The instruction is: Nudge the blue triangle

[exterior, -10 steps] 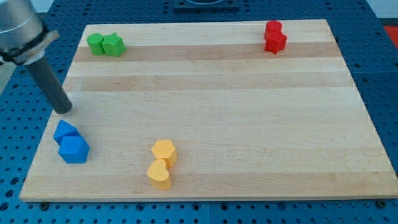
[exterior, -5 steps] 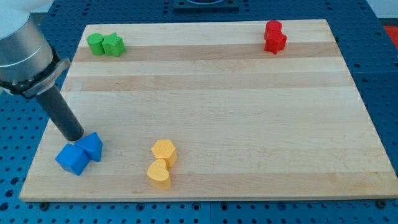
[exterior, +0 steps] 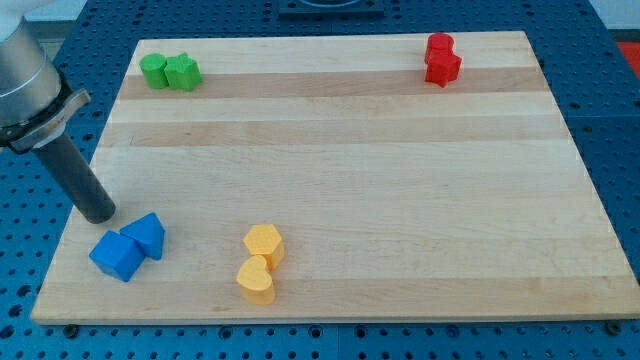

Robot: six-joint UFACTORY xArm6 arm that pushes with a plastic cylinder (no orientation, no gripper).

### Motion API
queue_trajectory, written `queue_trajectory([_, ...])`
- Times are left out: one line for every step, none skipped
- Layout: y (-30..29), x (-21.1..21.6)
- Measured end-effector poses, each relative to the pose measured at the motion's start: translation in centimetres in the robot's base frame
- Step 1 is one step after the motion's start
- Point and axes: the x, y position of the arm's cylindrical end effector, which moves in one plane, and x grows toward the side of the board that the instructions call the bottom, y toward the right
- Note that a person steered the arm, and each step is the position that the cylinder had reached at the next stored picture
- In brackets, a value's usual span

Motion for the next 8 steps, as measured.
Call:
queue_trajectory([-0.1, 0.0])
queue_trajectory([0.4, 0.0])
queue_trajectory([0.5, 0.0])
queue_trajectory([-1.9, -2.5])
queue_trajectory([-4.0, -5.3])
queue_trajectory([-3.0, -7.1])
queue_trajectory([-2.9, -11.4])
queue_trajectory([-3.0, -13.8])
